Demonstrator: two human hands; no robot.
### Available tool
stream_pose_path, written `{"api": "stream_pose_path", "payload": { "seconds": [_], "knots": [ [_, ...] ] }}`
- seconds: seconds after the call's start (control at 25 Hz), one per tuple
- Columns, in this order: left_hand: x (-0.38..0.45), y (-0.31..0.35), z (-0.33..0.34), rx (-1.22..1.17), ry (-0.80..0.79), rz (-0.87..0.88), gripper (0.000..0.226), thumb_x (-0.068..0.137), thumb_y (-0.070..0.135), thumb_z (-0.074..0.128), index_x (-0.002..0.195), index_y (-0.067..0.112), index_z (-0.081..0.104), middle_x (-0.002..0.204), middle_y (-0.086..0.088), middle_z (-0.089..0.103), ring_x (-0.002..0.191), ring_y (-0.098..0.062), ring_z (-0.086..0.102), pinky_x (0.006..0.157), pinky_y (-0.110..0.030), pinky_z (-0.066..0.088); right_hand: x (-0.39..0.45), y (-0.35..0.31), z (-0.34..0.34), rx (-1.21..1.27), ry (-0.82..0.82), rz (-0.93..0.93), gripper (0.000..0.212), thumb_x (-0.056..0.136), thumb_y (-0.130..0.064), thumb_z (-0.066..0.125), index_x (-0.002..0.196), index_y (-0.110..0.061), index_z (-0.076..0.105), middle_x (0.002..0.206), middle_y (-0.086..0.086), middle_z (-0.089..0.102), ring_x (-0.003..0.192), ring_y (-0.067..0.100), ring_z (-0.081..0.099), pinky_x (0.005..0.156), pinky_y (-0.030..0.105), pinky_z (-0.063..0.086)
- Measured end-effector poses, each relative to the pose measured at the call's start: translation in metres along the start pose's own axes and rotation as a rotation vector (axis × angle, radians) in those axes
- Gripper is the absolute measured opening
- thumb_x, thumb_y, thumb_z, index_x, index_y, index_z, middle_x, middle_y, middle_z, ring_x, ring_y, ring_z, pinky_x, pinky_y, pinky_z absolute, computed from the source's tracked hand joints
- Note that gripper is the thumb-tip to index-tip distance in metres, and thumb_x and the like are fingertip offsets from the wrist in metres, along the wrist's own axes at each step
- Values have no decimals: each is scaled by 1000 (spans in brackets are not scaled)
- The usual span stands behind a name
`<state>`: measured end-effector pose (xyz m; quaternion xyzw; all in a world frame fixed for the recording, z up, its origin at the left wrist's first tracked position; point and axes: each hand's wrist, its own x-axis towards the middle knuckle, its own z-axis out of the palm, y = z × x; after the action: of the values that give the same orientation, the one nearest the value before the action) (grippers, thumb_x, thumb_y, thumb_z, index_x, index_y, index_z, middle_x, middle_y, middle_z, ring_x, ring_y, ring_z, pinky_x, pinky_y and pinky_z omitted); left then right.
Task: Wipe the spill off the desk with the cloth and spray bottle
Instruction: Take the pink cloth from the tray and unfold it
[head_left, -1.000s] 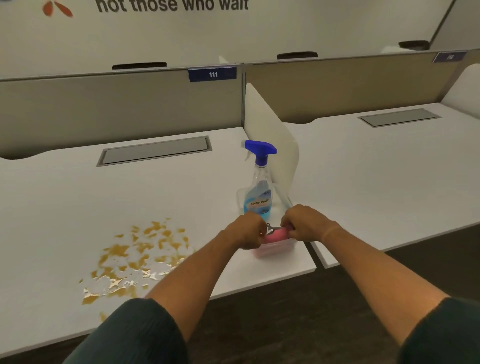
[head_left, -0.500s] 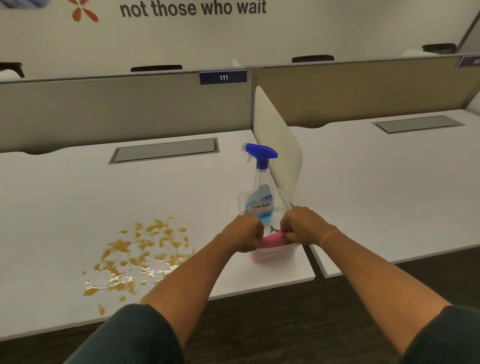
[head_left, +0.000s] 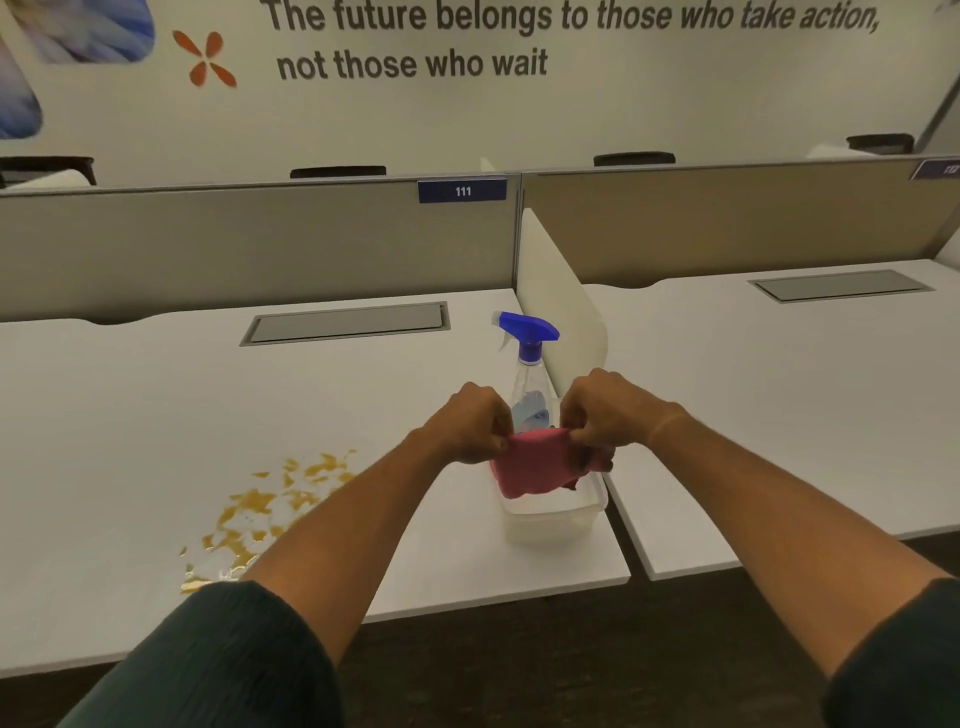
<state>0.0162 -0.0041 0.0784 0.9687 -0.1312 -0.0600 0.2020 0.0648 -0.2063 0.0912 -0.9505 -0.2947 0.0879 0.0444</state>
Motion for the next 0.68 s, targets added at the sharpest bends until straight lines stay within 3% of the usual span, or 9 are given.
{"api": "stream_pose_path", "payload": {
  "seconds": [0.12,0.32,0.68],
  "knots": [
    [-5,0,-23,1,24,-21,22,82,8,71,104,6,73,97,-9,74,84,-19,69,83,-32,58,7,-4,-17,43,13,-20,19,84,-25,74,100,-16,75,83,-3,71,62,8,61,64,13,45],
    [-27,-12,-58,-31,73,-69,20,76,9,75,96,9,76,89,-4,74,80,-15,69,79,-29,58,16,-21,-36,177,16,-89,14,81,-21,76,94,-17,76,79,-7,70,69,6,65,68,14,51],
    [-86,-62,-88,-105,152,-204,16,69,9,78,81,19,77,71,8,72,71,-8,69,66,-22,56,50,-86,-35,217,15,-235,18,82,-20,76,100,-17,75,83,-10,70,71,6,67,61,9,49]
  ]
}}
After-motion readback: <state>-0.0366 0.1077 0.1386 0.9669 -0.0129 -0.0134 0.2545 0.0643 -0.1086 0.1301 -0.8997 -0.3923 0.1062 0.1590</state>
